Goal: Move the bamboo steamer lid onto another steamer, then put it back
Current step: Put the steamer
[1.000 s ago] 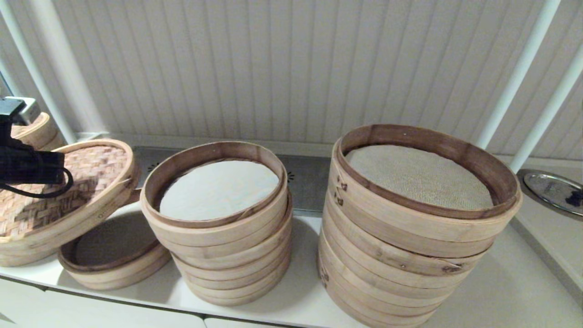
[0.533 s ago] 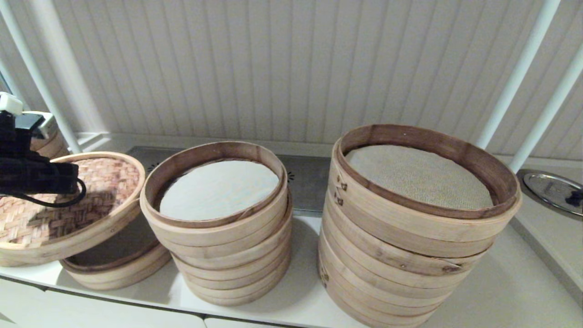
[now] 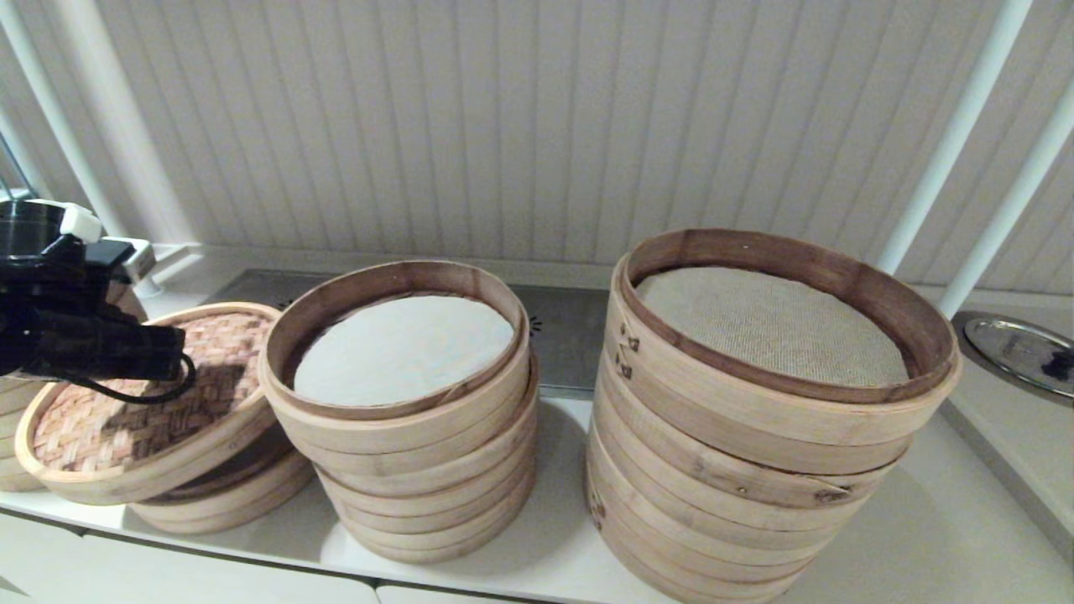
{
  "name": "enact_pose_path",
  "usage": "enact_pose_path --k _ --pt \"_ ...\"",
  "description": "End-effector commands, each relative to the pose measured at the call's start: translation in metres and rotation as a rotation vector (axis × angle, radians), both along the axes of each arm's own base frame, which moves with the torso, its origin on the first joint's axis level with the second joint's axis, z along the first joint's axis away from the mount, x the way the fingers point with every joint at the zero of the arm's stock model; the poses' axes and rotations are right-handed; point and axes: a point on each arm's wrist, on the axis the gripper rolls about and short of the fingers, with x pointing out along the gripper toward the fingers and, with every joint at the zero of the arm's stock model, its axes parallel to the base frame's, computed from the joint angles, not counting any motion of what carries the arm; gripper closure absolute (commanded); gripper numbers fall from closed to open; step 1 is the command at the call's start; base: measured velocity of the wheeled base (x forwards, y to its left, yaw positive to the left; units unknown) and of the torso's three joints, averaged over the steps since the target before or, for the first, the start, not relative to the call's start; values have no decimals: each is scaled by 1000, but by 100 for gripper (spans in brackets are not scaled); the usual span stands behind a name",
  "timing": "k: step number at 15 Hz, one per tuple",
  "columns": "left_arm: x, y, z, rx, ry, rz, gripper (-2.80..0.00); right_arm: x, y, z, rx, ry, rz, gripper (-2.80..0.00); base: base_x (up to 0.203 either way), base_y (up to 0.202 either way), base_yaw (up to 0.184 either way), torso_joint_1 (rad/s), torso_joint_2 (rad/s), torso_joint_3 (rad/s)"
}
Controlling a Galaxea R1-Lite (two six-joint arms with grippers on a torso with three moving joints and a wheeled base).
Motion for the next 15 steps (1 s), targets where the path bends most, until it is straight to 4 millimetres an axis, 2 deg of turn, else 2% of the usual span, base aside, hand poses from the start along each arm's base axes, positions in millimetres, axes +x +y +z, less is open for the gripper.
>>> enact_pose_path --k 1,7,15 --pt "2 -2 -2 1 6 -6 0 0 0 0 0 0 2 0 0 0 0 0 0 0" --pt "12 -6 -21 -34 59 -3 0 0 0 0 0 1 0 0 0 0 0 0 0 0" --pt "26 -8 -32 -25 28 -14 0 0 0 0 0 1 1 0 0 0 0 0 0 0"
